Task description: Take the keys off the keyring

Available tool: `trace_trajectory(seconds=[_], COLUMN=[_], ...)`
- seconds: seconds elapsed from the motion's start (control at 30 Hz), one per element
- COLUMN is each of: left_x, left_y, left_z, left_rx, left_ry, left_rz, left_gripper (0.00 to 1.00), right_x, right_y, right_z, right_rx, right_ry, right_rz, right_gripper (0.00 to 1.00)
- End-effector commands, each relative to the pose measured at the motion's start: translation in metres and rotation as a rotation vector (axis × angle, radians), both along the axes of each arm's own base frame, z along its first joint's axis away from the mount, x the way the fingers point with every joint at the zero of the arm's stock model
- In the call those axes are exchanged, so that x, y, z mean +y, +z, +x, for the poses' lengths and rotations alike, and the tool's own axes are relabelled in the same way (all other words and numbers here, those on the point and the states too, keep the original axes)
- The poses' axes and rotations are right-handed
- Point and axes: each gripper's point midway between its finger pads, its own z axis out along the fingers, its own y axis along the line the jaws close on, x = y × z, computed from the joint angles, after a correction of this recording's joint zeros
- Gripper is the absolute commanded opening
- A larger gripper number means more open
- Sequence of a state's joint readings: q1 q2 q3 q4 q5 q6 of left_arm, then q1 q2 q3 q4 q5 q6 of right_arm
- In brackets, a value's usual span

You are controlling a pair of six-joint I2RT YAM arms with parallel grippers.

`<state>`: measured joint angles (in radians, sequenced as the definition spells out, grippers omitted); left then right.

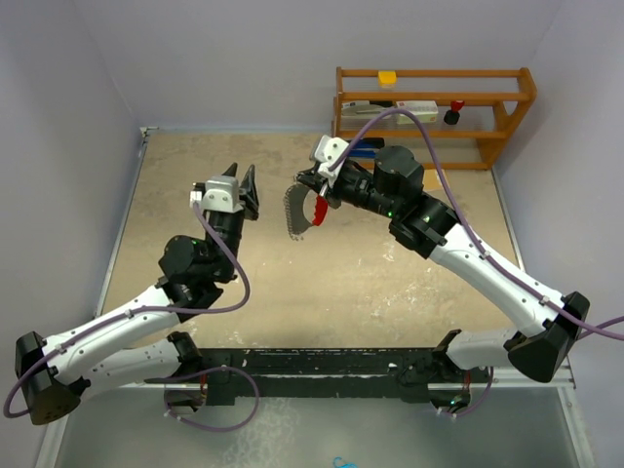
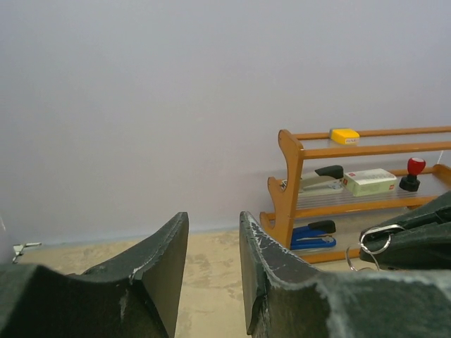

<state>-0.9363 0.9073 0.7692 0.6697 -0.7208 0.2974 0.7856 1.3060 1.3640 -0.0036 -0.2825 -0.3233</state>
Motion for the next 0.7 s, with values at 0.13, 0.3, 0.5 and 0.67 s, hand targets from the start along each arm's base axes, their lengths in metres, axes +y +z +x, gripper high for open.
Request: trace_trajectory(seconds=[0.13, 0.3, 0.5, 0.67], left_x=[-0.028, -0.061, -0.077, -0.084], left_y=[0.013, 0.013, 0.012, 0.012], left_z=[-0.015, -0.031, -0.044, -0.049], left_rx=[-0.050, -0.073, -0.107, -0.111], left_ry=[-0.196, -0.392, -0.507, -0.554], left_rz=[-0.007, 0.063, 0.047, 0.038], left_gripper=[0.32, 0.30, 0.30, 0.26], right_x=[-0.004, 0.000, 0.003, 0.001], right_y=[0.052, 0.056, 0.061, 0.062], right_z=[-0.014, -0.008, -0.007, -0.002], right_rx=[-0.102, -0.106, -0.112, -0.114], right_ry=[0.034, 0.021, 0.028, -0.002], right_rz=[0.096, 0.106, 0.124, 0.129], right_gripper=[0.00, 0.00, 0.00, 0.00])
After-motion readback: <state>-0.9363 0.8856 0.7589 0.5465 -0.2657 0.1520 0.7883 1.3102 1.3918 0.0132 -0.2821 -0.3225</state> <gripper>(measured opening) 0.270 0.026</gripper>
